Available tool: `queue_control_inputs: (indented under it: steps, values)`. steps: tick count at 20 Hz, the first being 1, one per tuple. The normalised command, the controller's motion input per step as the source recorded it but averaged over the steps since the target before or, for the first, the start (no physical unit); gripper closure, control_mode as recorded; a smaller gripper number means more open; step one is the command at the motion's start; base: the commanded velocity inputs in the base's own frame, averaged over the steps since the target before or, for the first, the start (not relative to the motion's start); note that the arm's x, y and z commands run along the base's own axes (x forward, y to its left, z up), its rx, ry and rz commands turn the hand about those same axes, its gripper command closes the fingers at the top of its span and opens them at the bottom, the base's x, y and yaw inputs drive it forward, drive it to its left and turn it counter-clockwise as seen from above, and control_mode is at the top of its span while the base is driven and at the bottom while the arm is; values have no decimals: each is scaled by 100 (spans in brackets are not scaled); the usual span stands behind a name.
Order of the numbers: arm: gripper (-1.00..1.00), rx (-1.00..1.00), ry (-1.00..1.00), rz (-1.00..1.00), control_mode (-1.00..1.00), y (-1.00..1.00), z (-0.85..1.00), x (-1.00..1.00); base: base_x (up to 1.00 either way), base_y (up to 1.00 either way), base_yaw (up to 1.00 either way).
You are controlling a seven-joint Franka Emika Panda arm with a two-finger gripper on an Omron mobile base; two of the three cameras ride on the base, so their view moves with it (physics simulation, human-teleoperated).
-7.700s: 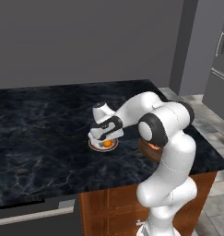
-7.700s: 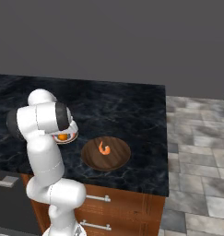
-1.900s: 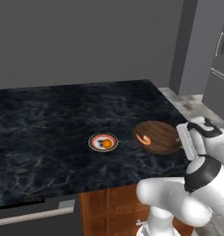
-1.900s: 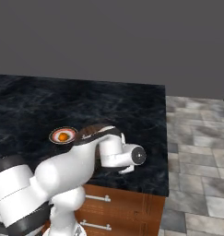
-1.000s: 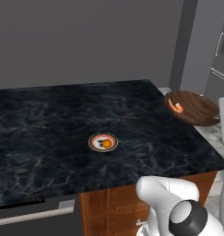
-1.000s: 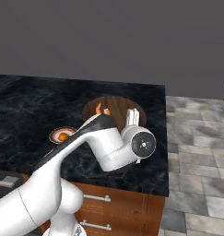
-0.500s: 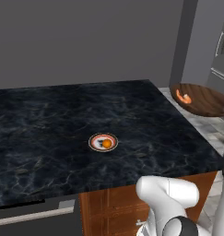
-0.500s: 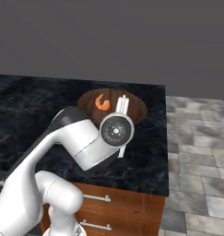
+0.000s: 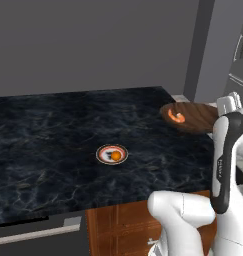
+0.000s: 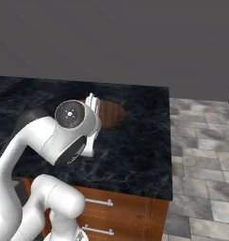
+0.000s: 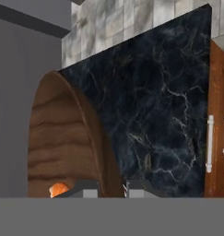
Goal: Remove the tangerine from the bowl and place it on the small plate. Then place the bowl with only the shrimp in the microwave, close the door, and press the start button to microwave the shrimp.
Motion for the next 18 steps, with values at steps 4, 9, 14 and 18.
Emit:
queue_control_inputs:
  steps: [4,9,14,18]
  values:
    - [100,0,0,0,100,0,0,0,-63,-2,-20]
    - [100,0,0,0,100,0,0,0,-66,-44,-55]
    - [100,0,0,0,100,0,0,0,-17,-61,-71]
    - [100,0,0,0,100,0,0,0,0,-73,-72]
